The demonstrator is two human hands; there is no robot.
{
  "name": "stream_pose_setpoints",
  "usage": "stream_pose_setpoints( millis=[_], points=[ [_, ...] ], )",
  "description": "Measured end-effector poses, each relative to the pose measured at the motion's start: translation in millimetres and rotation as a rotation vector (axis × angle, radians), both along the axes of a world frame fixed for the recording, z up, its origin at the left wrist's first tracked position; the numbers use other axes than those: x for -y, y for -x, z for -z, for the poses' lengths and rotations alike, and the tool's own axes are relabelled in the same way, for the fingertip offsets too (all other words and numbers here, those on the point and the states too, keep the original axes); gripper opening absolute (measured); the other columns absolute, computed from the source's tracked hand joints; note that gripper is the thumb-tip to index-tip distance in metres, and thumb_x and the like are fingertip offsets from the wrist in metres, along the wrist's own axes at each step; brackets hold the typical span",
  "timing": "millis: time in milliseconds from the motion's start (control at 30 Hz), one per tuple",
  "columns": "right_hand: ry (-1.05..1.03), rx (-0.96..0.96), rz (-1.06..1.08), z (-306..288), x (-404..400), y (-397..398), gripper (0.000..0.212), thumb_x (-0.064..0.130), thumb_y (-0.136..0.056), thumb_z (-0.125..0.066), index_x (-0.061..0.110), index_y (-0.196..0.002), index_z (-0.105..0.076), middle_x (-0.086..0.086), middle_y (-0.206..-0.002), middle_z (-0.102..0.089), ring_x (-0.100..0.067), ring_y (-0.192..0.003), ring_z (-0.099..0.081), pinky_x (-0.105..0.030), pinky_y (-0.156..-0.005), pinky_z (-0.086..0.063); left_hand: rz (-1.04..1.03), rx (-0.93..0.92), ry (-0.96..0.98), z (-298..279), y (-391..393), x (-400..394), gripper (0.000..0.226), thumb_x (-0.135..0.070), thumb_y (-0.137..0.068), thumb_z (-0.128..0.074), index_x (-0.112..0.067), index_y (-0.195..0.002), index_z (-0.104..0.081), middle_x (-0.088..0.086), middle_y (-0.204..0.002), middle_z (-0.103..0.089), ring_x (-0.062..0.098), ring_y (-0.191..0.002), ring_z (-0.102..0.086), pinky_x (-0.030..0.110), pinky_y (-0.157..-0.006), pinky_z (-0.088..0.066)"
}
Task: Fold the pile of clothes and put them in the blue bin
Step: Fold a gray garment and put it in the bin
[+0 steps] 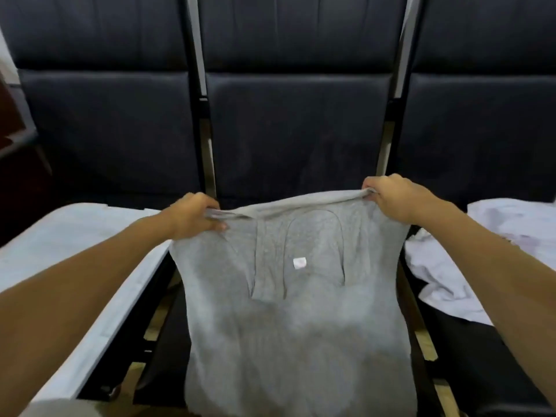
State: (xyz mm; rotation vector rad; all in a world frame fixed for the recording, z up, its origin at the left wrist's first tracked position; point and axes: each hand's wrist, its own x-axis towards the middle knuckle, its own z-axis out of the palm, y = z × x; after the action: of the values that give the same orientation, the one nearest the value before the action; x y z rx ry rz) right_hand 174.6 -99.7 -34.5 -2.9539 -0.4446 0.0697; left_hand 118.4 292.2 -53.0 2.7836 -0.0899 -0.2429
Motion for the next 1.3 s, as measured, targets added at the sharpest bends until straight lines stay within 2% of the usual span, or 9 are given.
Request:
stream_pose_setpoints(
  millis=[167, 467, 600, 767, 900, 1000, 1100, 1167, 1300],
  points=[
    [0.06, 0.221, 0.03, 27, -9, -39, 0.013, 0.009, -0.101, -0.044, 0.014, -0.111, -0.051, -0.012, -0.092, -0.057, -0.028, -0.072, -0.048, -0.036, -0.06, -0.038, -0.04, 0.173, -0.265, 20, -40, 1, 0.028, -0.049, -0.092, -0.062, -0.026, -0.108, -0.066, 0.01, -0.107, -0.065, 0.036, -0.1, -0.061, 0.04, -0.078, -0.048],
    [-0.074, 0.46, -0.169, 24, -12, -13, 0.018, -0.002, -0.091, -0.056, 0.009, -0.106, -0.053, -0.014, -0.089, -0.055, -0.034, -0.074, -0.054, -0.045, -0.057, -0.05, 0.072, 0.399, -0.08, 14, -10, -6, 0.015, -0.021, -0.09, -0.066, -0.01, -0.099, -0.07, 0.008, -0.096, -0.069, 0.033, -0.088, -0.065, 0.049, -0.077, -0.053],
    [0.026, 0.271, -0.281, 52, -4, 62, 0.034, 0.002, -0.081, -0.065, 0.02, -0.109, -0.055, -0.007, -0.097, -0.059, -0.032, -0.086, -0.061, -0.042, -0.065, -0.05, 0.242, 0.178, -0.012, 40, 53, -17, 0.024, -0.027, -0.089, -0.071, -0.015, -0.11, -0.067, 0.001, -0.105, -0.066, 0.024, -0.097, -0.064, 0.042, -0.085, -0.052],
    [0.339, -0.466, -0.314, 96, 1, 142, 0.05, 0.034, -0.096, -0.055, 0.032, -0.144, -0.041, 0.007, -0.15, -0.035, -0.019, -0.14, -0.035, -0.04, -0.113, -0.029, 0.412, -0.378, -0.304, 98, 123, -22, 0.097, -0.074, -0.068, -0.068, -0.04, -0.148, -0.024, -0.017, -0.141, -0.026, 0.008, -0.127, -0.03, 0.035, -0.109, -0.037],
    [0.167, -0.338, -0.213, 95, -38, 170, 0.042, 0.024, -0.098, -0.05, 0.022, -0.14, -0.045, -0.003, -0.144, -0.042, -0.025, -0.135, -0.042, -0.036, -0.108, -0.035, 0.421, -0.166, -0.403, 110, 132, -3, 0.049, -0.039, -0.096, -0.055, -0.026, -0.141, -0.041, -0.007, -0.14, -0.044, 0.016, -0.127, -0.046, 0.032, -0.106, -0.04],
    [-0.008, -0.3, -0.286, 93, -87, 199, 0.066, 0.036, -0.093, -0.061, 0.02, -0.151, -0.032, -0.003, -0.152, -0.037, -0.024, -0.139, -0.036, -0.034, -0.114, -0.029, 0.429, -0.103, -0.525, 107, 135, 23, 0.037, -0.023, -0.091, -0.052, -0.022, -0.128, -0.055, 0.0, -0.132, -0.057, 0.02, -0.123, -0.054, 0.031, -0.102, -0.037],
    [-0.309, -0.415, -0.281, 94, -135, 220, 0.081, 0.044, -0.081, -0.074, 0.026, -0.148, -0.033, 0.007, -0.146, -0.043, -0.015, -0.132, -0.042, -0.033, -0.112, -0.034, 0.457, 0.066, -0.291, 82, 147, 58, 0.014, -0.035, -0.083, -0.052, -0.026, -0.089, -0.06, -0.007, -0.1, -0.062, 0.016, -0.102, -0.058, 0.03, -0.092, -0.038],
    [-0.616, -0.412, -0.152, 98, -154, 225, 0.054, 0.036, -0.083, -0.072, 0.031, -0.132, -0.05, 0.016, -0.125, -0.059, -0.002, -0.113, -0.057, -0.031, -0.101, -0.049, 0.371, 0.072, 0.115, 66, 159, 74, 0.005, -0.029, -0.078, -0.055, -0.027, -0.074, -0.056, -0.013, -0.082, -0.056, 0.009, -0.084, -0.057, 0.032, -0.082, -0.048],
    [-0.758, -0.266, 0.059, 91, -151, 214, 0.019, 0.011, -0.09, -0.058, 0.026, -0.08, -0.062, 0.013, -0.074, -0.064, -0.001, -0.069, -0.061, -0.011, -0.063, -0.05, 0.237, -0.081, 0.506, 51, 158, 72, 0.028, -0.031, -0.074, -0.075, -0.038, -0.095, -0.057, -0.015, -0.095, -0.059, 0.004, -0.091, -0.06, 0.025, -0.079, -0.052]
  ],
)
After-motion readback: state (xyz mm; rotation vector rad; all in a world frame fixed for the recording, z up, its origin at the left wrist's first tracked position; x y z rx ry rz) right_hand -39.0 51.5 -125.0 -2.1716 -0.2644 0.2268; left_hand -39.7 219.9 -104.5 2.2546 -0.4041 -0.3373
